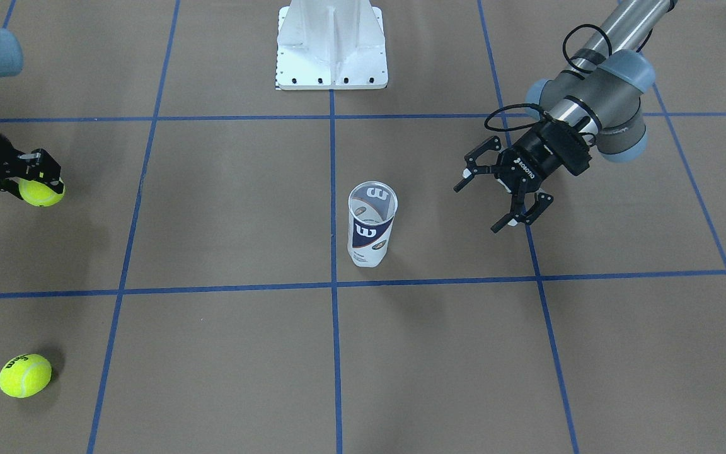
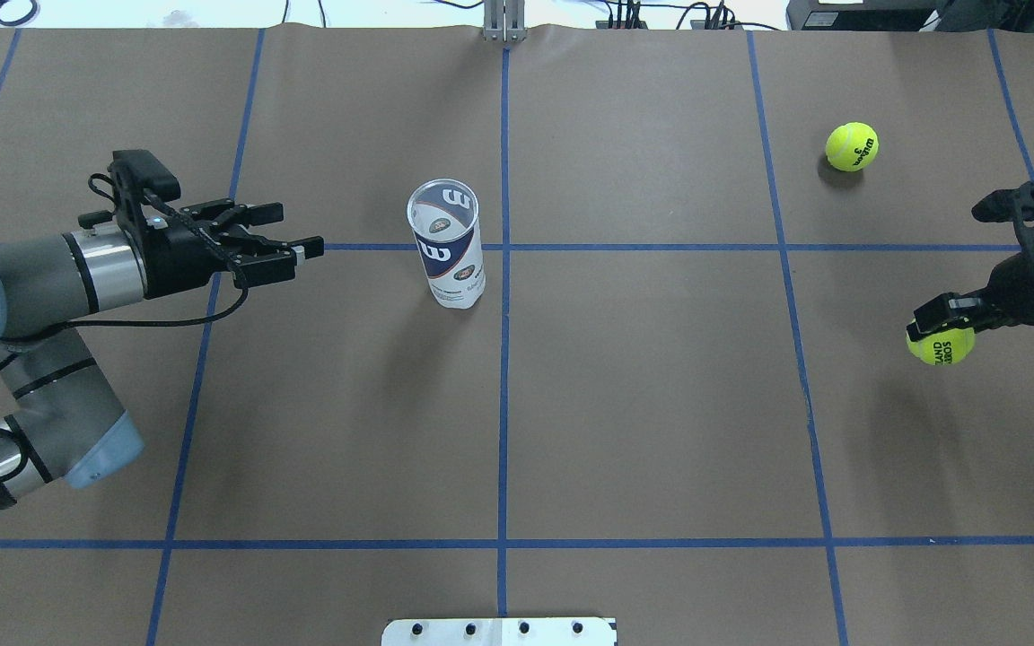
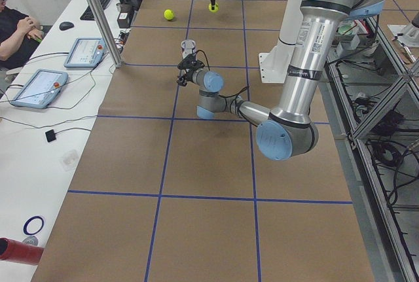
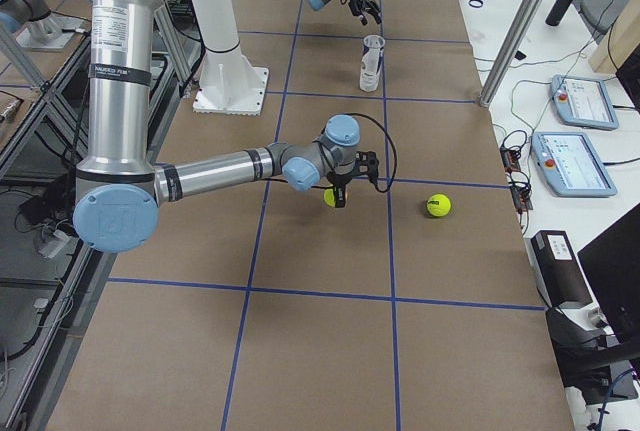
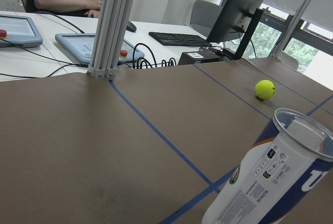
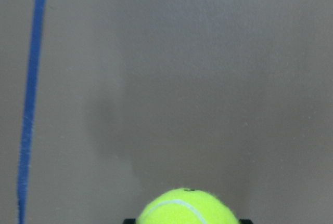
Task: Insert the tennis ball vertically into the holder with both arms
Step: 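Lift the ball with the right gripper while the left gripper grasps the can's side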
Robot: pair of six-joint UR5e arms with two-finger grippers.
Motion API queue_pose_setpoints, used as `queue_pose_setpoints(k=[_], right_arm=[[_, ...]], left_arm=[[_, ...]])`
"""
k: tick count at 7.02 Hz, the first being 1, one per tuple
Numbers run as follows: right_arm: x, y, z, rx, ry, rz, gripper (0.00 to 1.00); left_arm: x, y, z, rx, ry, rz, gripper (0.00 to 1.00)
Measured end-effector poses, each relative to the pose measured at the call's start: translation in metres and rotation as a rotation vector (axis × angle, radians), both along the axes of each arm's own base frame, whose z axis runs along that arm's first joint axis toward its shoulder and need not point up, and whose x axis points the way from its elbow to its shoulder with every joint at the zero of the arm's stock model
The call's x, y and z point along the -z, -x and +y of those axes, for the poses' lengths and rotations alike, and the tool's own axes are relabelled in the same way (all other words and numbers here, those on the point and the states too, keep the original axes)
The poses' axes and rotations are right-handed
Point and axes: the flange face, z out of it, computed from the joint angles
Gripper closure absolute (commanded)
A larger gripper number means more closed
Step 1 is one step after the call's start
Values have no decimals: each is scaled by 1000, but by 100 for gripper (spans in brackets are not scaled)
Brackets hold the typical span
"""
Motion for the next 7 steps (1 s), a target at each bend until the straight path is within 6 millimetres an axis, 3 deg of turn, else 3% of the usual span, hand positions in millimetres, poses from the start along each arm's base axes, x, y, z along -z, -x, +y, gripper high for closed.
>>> queue_pose_setpoints(k=[4,7], right_arm=[[66,-12,-41,-25,-42,-125,100],[111,-6,-66,-24,-30,-144,100]], left_arm=[[-4,-64,39,-12,-115,-73,4],[16,-123,55,53,-129,-72,2]])
